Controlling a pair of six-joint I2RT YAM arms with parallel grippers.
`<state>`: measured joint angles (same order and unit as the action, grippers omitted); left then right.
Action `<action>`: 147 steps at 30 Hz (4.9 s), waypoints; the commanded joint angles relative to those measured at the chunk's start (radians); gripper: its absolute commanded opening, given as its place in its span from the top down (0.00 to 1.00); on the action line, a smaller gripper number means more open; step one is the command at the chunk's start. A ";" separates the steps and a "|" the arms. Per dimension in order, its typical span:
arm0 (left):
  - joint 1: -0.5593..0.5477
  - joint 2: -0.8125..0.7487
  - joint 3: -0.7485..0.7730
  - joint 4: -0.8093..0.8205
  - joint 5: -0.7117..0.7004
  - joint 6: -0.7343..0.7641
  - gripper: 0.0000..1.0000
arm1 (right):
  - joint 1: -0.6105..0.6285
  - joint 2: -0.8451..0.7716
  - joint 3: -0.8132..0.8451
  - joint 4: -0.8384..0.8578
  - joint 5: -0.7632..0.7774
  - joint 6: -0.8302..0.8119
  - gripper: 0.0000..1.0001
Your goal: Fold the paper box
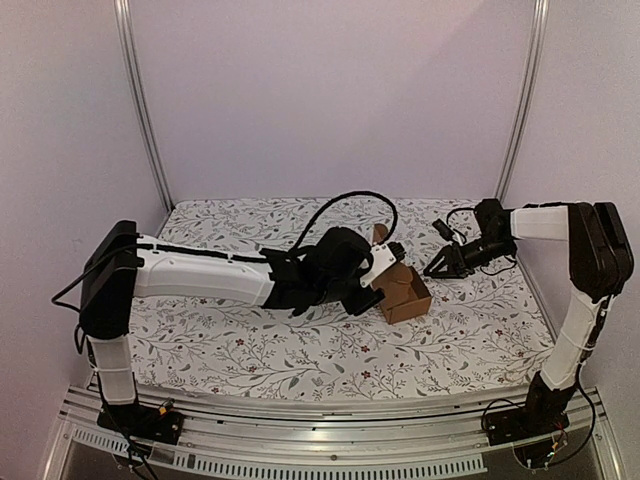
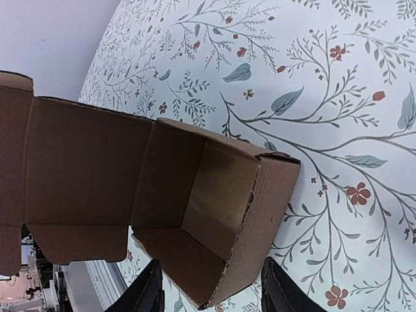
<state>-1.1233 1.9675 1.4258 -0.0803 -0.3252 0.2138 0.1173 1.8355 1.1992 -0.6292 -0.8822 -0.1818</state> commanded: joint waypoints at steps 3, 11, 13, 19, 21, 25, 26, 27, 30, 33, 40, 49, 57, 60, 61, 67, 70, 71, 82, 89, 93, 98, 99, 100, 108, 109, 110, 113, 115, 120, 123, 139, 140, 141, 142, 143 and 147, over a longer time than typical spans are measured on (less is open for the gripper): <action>0.030 -0.085 -0.002 -0.057 0.018 -0.149 0.29 | 0.028 0.082 0.022 -0.113 -0.048 0.032 0.50; 0.031 -0.252 -0.064 -0.165 -0.102 -0.360 0.22 | 0.241 0.061 -0.017 -0.179 -0.084 0.017 0.46; 0.035 -0.285 -0.052 -0.216 -0.153 -0.399 0.20 | 0.314 0.056 0.004 -0.170 -0.101 0.011 0.44; 0.043 -0.326 0.037 -0.406 -0.207 -0.449 0.20 | 0.352 0.051 0.037 -0.303 -0.119 -0.061 0.40; 0.043 -0.340 0.017 -0.406 -0.196 -0.450 0.20 | 0.323 0.006 0.032 -0.367 -0.087 -0.139 0.39; 0.043 -0.343 -0.007 -0.391 -0.219 -0.446 0.20 | 0.238 -0.086 0.071 -0.497 -0.031 -0.246 0.39; 0.043 -0.339 -0.005 -0.391 -0.223 -0.449 0.21 | 0.211 -0.110 0.094 -0.519 -0.006 -0.266 0.40; 0.043 -0.334 -0.005 -0.388 -0.221 -0.452 0.22 | 0.193 -0.122 0.122 -0.527 0.022 -0.291 0.40; 0.043 -0.319 -0.021 -0.363 -0.190 -0.430 0.23 | 0.146 -0.141 0.242 -0.527 0.072 -0.343 0.40; 0.048 -0.321 -0.066 -0.290 -0.134 -0.342 0.21 | 0.134 -0.107 0.365 -0.486 0.122 -0.418 0.40; 0.139 -0.238 0.082 -0.353 -0.059 -0.330 0.18 | 0.153 0.089 0.647 -0.411 0.081 -0.419 0.37; 0.176 0.004 0.444 -0.571 0.065 -0.259 0.26 | 0.226 0.144 0.572 -0.281 0.097 -0.327 0.41; 0.177 0.106 0.559 -0.642 0.079 -0.246 0.49 | 0.283 0.125 0.437 -0.156 0.119 -0.256 0.49; 0.175 0.106 0.559 -0.640 0.086 -0.248 0.58 | 0.285 0.121 0.416 -0.134 0.114 -0.228 0.51; 0.174 0.106 0.560 -0.639 0.087 -0.245 0.61 | 0.284 0.116 0.409 -0.128 0.108 -0.223 0.51; 0.158 0.113 0.567 -0.638 0.084 -0.216 0.87 | 0.285 0.110 0.370 -0.105 0.085 -0.196 0.52; 0.140 0.118 0.567 -0.637 0.063 -0.195 0.97 | 0.285 0.112 0.358 -0.102 0.070 -0.187 0.53; 0.131 0.121 0.566 -0.636 0.049 -0.187 0.98 | 0.285 0.113 0.355 -0.102 0.062 -0.183 0.53; 0.047 0.159 0.567 -0.621 -0.058 -0.158 1.00 | 0.285 0.094 0.285 -0.152 0.031 -0.174 0.54; 0.027 0.174 0.567 -0.615 -0.083 -0.157 1.00 | 0.269 0.023 0.223 -0.329 0.039 -0.358 0.51; 0.024 0.174 0.561 -0.606 -0.087 -0.165 1.00 | 0.202 -0.014 0.203 -0.416 -0.021 -0.464 0.50; 0.025 0.174 0.571 -0.592 -0.075 -0.158 1.00 | 0.134 0.024 0.242 -0.344 -0.001 -0.395 0.53; 0.025 0.175 0.576 -0.592 -0.074 -0.156 1.00 | 0.134 0.033 0.246 -0.269 0.009 -0.334 0.53; 0.025 0.175 0.581 -0.593 -0.074 -0.153 1.00 | 0.134 0.045 0.246 -0.233 0.020 -0.288 0.54; 0.025 0.173 0.591 -0.600 -0.069 -0.151 1.00 | 0.202 0.199 0.375 -0.050 0.171 0.009 0.57; 0.025 0.175 0.592 -0.600 -0.070 -0.151 1.00 | 0.216 0.215 0.391 -0.065 0.177 0.004 0.57; 0.025 0.176 0.593 -0.599 -0.071 -0.152 1.00 | 0.230 0.235 0.396 -0.076 0.179 -0.001 0.57; 0.025 0.179 0.594 -0.599 -0.075 -0.158 1.00 | 0.256 0.252 0.390 -0.103 0.180 -0.018 0.57; 0.023 0.182 0.593 -0.599 -0.077 -0.164 1.00 | 0.261 0.248 0.375 -0.113 0.186 -0.028 0.57; 0.011 0.192 0.592 -0.598 -0.065 -0.178 1.00 | 0.261 0.245 0.350 -0.153 0.203 -0.062 0.56; -0.002 0.194 0.592 -0.598 -0.071 -0.178 1.00 | 0.261 0.241 0.335 -0.163 0.215 -0.068 0.56; -0.068 0.220 0.602 -0.621 -0.142 -0.139 1.00 | 0.064 -0.033 0.136 -0.258 0.183 -0.150 0.54; -0.068 0.218 0.601 -0.621 -0.143 -0.139 1.00 | 0.054 -0.086 0.112 -0.258 0.190 -0.168 0.54; -0.067 0.216 0.600 -0.621 -0.143 -0.139 1.00 | 0.049 -0.161 0.085 -0.263 0.194 -0.203 0.54; -0.067 0.215 0.602 -0.621 -0.144 -0.137 1.00 | 0.048 -0.209 0.055 -0.271 0.197 -0.241 0.54; -0.067 0.213 0.601 -0.618 -0.144 -0.135 1.00 | 0.048 -0.274 0.023 -0.280 0.194 -0.325 0.54; -0.067 0.206 0.605 -0.618 -0.151 -0.125 1.00 | 0.080 -0.456 -0.094 -0.442 0.136 -0.638 0.55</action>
<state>-1.1786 2.1502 2.0140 -0.6712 -0.4786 0.0784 0.1574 1.5143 1.1839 -0.9039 -0.6872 -0.4953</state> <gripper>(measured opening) 0.023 0.464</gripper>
